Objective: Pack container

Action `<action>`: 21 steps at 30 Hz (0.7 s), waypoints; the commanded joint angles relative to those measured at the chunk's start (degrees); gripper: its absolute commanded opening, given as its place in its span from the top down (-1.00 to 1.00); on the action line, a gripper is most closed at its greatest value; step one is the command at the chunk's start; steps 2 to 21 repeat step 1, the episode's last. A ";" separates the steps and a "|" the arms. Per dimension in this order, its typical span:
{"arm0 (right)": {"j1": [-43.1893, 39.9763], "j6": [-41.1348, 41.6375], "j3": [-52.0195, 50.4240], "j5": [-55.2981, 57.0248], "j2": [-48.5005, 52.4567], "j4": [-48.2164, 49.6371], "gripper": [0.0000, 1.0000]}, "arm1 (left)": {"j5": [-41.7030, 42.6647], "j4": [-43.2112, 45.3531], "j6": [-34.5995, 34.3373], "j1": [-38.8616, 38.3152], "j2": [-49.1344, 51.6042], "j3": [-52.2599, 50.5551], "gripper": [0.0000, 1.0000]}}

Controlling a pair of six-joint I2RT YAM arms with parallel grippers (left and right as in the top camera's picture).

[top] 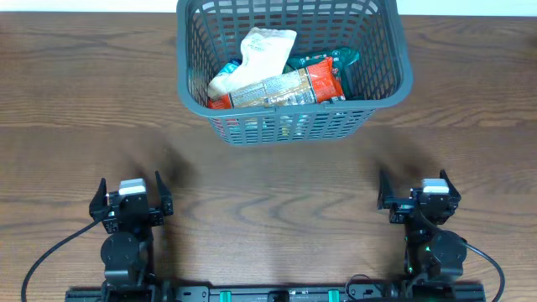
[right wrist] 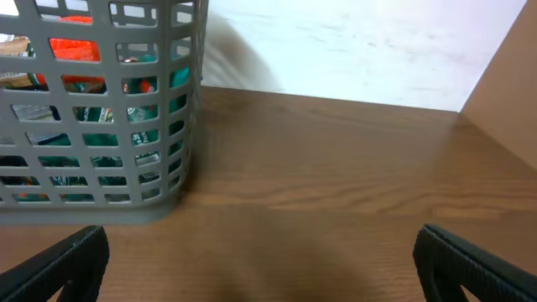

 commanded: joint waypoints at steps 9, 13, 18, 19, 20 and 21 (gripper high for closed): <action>0.37 1.01 -0.31 0.37 -0.35 0.02 -0.99 | -0.07 -0.42 0.59 -0.24 -0.35 -1.51 -0.97; 0.37 1.01 -0.31 0.37 -0.35 0.02 -0.99 | -0.07 -0.42 0.59 -0.24 -0.35 -1.51 -0.97; 0.37 1.01 -0.31 0.37 -0.35 0.02 -0.99 | -0.07 -0.42 0.59 -0.24 -0.35 -1.51 -0.97; 0.37 1.01 -0.31 0.37 -0.35 0.02 -0.99 | -0.07 -0.42 0.59 -0.24 -0.35 -1.51 -0.97; 0.37 1.01 -0.31 0.37 -0.35 0.02 -0.99 | -0.07 -0.42 0.59 -0.24 -0.35 -1.51 -0.97; 0.37 1.01 -0.31 0.37 -0.35 0.02 -0.99 | -0.07 -0.42 0.59 -0.24 -0.35 -1.51 -0.97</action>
